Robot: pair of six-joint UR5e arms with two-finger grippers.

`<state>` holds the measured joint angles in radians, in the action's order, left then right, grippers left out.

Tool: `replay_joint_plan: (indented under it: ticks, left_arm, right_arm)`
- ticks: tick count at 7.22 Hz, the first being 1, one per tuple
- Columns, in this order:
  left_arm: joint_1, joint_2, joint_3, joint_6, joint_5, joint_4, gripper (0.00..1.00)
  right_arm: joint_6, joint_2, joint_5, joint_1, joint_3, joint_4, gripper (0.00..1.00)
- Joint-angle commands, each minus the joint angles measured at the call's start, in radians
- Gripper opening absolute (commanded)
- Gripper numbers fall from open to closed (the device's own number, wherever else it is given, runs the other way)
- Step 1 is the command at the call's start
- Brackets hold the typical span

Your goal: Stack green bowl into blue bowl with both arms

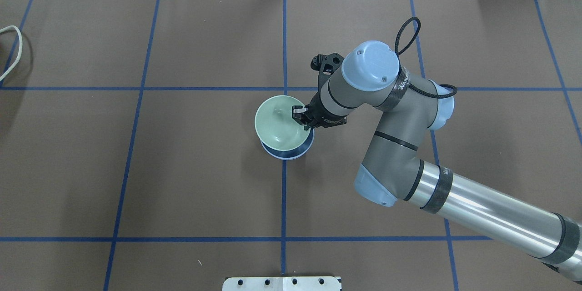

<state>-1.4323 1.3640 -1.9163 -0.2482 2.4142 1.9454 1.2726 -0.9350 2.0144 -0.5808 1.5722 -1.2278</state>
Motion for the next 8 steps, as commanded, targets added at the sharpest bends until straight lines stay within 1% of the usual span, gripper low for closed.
replay_joint_plan:
  ticks: [1, 8]
  left_arm:
    - [0.001, 0.003, 0.007, 0.000, -0.001, 0.001, 0.99]
    - [0.001, 0.006, 0.008, -0.003, -0.003, 0.001, 0.99]
  right_arm:
    - [-0.001, -0.005, 0.007, 0.001, 0.005, -0.001, 0.00]
    - [-0.005, -0.019, 0.020, -0.001, 0.011, 0.001, 0.00]
